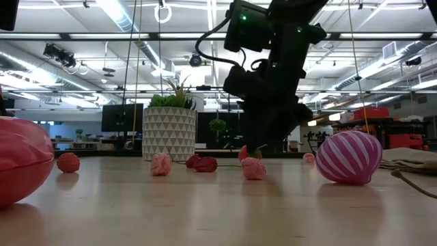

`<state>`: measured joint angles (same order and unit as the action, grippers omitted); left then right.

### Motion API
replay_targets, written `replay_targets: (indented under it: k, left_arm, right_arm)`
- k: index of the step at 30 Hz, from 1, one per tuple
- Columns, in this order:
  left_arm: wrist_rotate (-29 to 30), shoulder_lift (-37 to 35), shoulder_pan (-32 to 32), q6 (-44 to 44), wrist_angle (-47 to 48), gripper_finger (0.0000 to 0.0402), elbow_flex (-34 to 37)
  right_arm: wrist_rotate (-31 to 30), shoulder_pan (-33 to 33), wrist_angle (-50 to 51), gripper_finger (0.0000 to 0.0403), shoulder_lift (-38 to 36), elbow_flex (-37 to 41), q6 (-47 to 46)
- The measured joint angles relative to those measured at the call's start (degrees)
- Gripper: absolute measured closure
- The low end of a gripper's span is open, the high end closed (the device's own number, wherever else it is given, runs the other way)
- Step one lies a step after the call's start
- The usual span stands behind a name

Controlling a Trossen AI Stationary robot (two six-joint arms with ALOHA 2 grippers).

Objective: Pick and placing Produce into tupperware
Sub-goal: Put the strawberry into the bin

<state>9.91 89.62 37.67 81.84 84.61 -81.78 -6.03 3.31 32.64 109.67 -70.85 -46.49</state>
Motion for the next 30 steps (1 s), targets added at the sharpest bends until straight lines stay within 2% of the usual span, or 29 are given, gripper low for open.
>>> replay_targets:
  k: [6, 16, 30]
  left_arm:
    - [0.61, 0.00, 0.00, -0.02, 0.03, 0.0337, 0.00]
    - [0.63, 0.00, 0.00, -0.04, 0.06, 0.0344, 0.00]
    - [0.63, 0.00, 0.00, -0.09, 0.06, 0.0344, 0.00]
  right_arm:
    - [-2.33, 0.25, -0.01, 0.0182, 0.07, 0.00, -0.03]
    - [-2.31, 0.18, -0.04, 0.0199, -0.02, 0.00, -0.07]
    - [-2.46, 0.18, 0.07, 0.0284, -0.04, 0.00, -0.73]
